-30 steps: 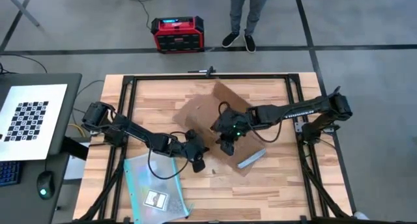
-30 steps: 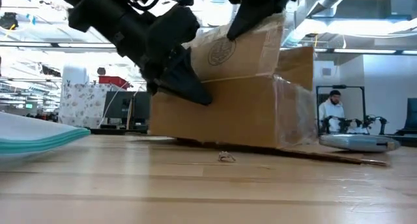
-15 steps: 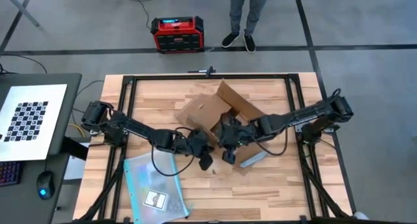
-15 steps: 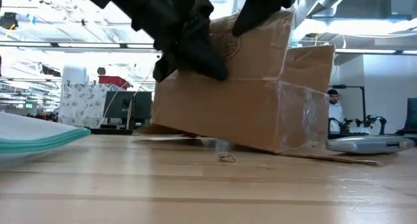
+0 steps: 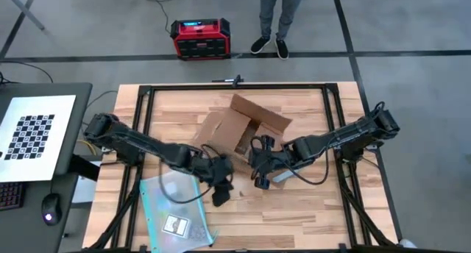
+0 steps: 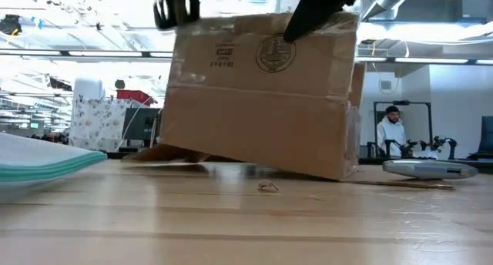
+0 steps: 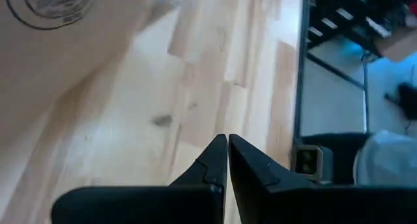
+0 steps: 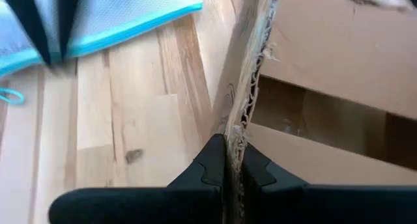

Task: Unpack boxes
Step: Break down the cardboard box until it is fully flat

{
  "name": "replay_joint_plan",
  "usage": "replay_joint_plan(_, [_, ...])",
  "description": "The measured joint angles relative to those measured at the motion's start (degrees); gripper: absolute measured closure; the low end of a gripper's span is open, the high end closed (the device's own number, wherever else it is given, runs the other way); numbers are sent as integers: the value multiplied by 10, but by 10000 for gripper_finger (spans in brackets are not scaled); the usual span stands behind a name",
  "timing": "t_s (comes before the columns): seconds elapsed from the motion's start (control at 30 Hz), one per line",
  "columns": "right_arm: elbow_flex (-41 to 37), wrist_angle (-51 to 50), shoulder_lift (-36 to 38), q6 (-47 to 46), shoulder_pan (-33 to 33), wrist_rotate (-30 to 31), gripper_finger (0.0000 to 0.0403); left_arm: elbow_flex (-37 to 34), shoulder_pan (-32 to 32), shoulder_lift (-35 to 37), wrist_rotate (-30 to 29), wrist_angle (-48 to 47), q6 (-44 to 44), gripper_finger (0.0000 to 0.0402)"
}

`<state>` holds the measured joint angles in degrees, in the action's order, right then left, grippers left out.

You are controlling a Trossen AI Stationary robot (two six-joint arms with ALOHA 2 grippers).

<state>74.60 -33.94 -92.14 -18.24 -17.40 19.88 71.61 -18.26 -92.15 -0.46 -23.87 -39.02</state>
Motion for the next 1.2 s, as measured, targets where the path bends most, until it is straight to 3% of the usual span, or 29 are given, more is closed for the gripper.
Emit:
replay_joint_plan(0.27, [11,-4,-1,29,-43,12,403,44,-4,119,-126,-86,42,402])
replay_joint_plan(0.43, [12,8,-21,30,-65,15,403,45,43,162,-131,-124,65,402])
replay_joint_plan(0.57, [14,13,-45,32,-76,15,403,41,93,151,-111,-196,94,402])
replay_joint_plan(0.73, [10,6,-63,32,-83,13,403,-4,132,97,-99,-204,147,402])
replay_joint_plan(0.97, [11,6,-63,27,-80,15,403,-31,154,26,-86,-132,168,402])
replay_joint_plan(1.2, [11,7,-62,27,-79,1,403,-32,192,21,-88,-27,171,402])
